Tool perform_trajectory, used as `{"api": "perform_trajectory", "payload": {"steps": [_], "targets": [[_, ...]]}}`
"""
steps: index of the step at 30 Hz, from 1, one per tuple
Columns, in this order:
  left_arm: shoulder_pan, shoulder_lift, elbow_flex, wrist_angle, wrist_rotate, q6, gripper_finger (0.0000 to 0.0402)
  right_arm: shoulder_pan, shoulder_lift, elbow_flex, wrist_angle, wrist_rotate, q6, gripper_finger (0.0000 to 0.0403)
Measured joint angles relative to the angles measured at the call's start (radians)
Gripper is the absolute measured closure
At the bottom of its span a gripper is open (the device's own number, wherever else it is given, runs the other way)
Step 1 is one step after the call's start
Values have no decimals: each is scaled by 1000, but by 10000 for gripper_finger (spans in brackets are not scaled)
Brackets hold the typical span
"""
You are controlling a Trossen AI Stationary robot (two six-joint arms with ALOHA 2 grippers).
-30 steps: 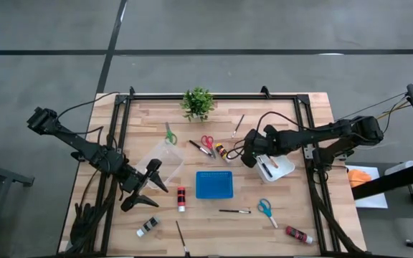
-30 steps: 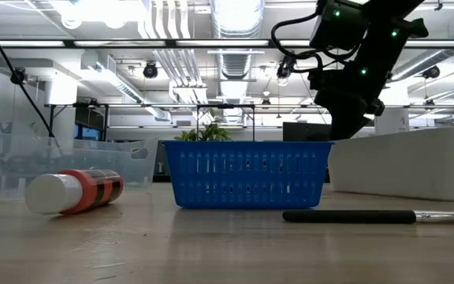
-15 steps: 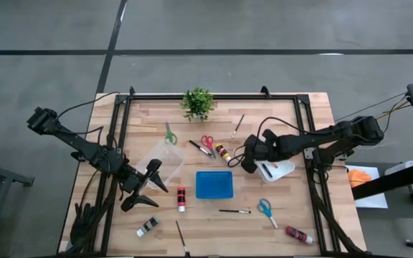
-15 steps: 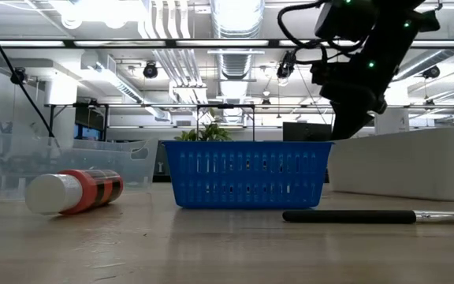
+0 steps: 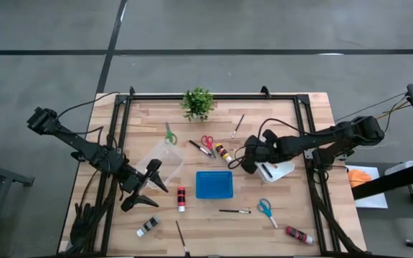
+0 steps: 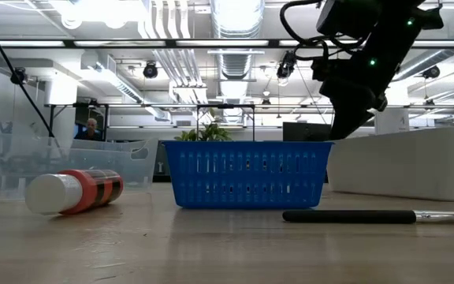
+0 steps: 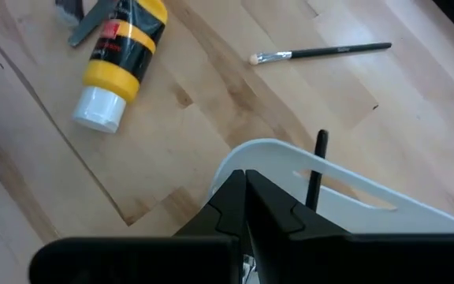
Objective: Pick & Place Paint Supplies
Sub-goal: Put the bottom eyeshadow brush in the white bin
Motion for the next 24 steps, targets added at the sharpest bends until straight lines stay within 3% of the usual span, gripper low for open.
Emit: {"api": "perform_trajectory", "payload": {"steps": [6,11,18,24], "targets": [[0,0,0,0,0,0,132,13,-60,0,-78,32,45,395],[0,0,0,-1,0,0,132,91,-146,0,-131,55,99,395],[0,0,0,-2,0,-1,132,296,-193,-7,-88,44,94,395],[0,0,0,-1,0,-1,132,524,-83,-39,119,-81,2,395]]}}
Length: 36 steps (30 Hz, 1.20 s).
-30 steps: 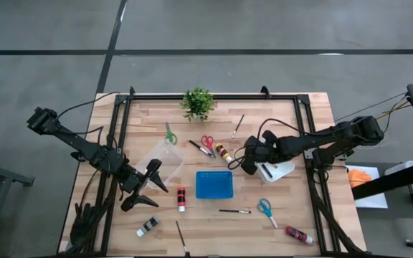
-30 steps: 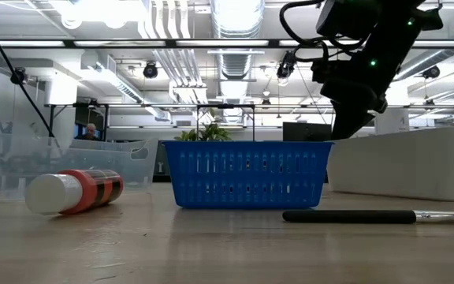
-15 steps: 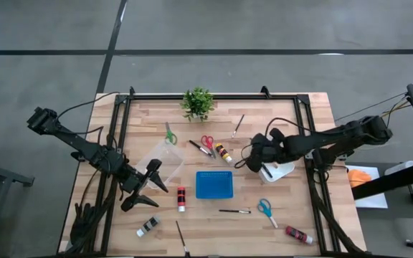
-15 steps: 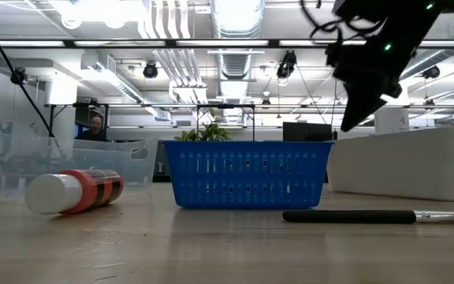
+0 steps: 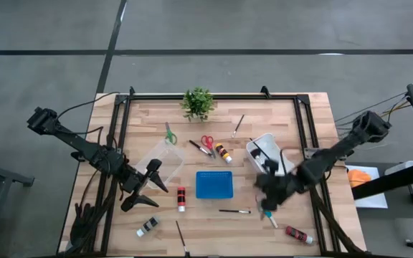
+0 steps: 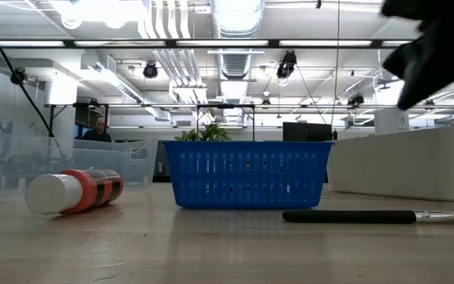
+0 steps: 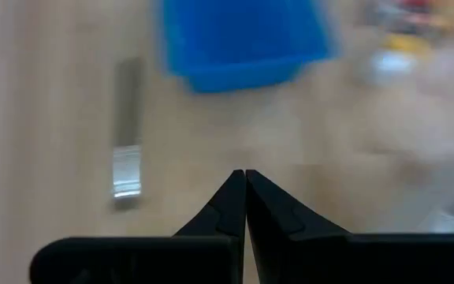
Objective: Pick & Place Paint Supplies
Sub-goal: Put the bottom eyeshadow brush in the white bin
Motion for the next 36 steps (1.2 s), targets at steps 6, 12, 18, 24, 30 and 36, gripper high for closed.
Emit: {"api": "perform_trajectory", "payload": {"steps": [6,12,18,24,30,36], "targets": [[0,0,0,1,0,0,132,199,185,50,85,43,137,394],[0,0,0,4,-8,-8,132,296,367,189,64,95,241,394],[0,0,0,6,-8,-12,132,288,502,356,-123,107,245,393],[0,0,0,7,-8,-22,132,234,569,458,-350,111,318,347],[0,0,0,7,-8,-23,133,226,564,461,-344,133,270,258],[0,0,0,7,-8,-26,133,239,573,447,-343,133,275,226]]}}
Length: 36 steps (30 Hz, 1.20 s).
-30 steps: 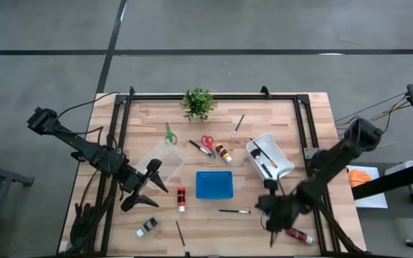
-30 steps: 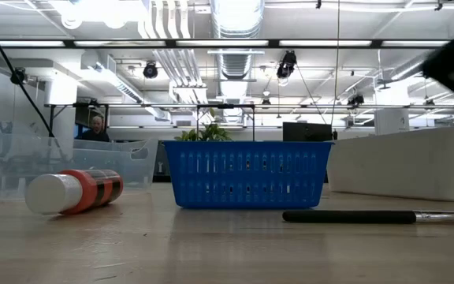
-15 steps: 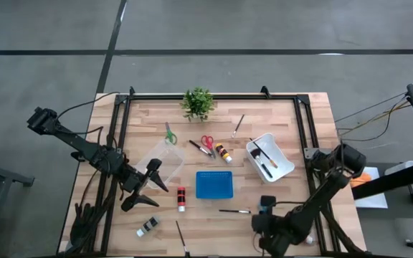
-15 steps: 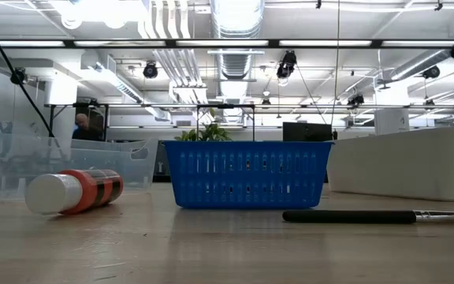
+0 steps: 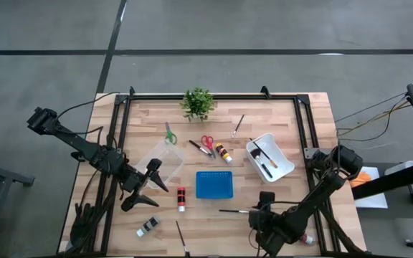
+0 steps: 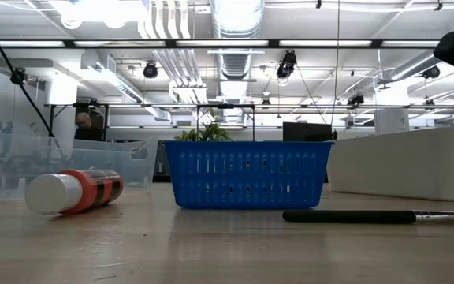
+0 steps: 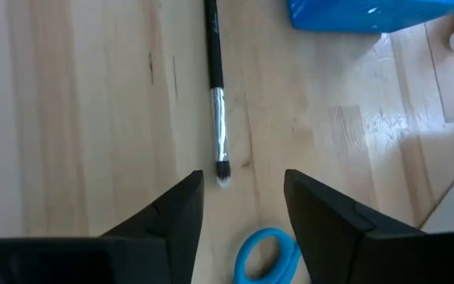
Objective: Pick & Place Paint Supplies
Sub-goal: Put the bottom eyeshadow brush in the white bin
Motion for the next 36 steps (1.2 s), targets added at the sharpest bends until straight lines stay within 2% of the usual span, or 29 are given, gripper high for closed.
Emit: {"api": "perform_trajectory", "payload": {"steps": [36], "targets": [[0,0,0,1,0,0,133,-4,32,-64,84,-1,3,225]]}}
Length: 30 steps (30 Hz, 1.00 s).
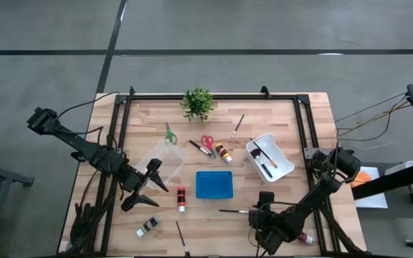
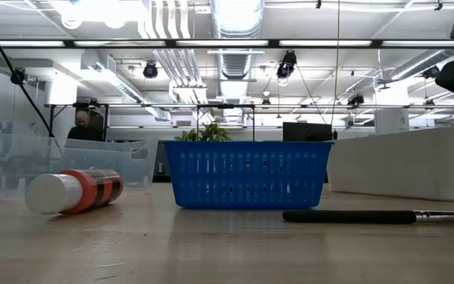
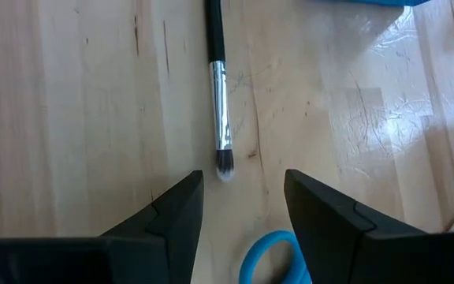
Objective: Pick & Place Paint Supplies
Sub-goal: Put the bottom eyeshadow brush in the white bin
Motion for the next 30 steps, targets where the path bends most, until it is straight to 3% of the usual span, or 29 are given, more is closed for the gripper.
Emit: {"api": "perform_trajectory", "payload": {"steps": [22,26,30], "targets": [[0,0,0,-1,0,0,132,-30,-8,-85,147,-20,-30,227],[0,0,0,-1,0,0,132,-30,-6,-80,152,-29,-35,260],[0,0,0,-1,0,0,132,-32,-5,-80,162,-57,-48,325]]}}
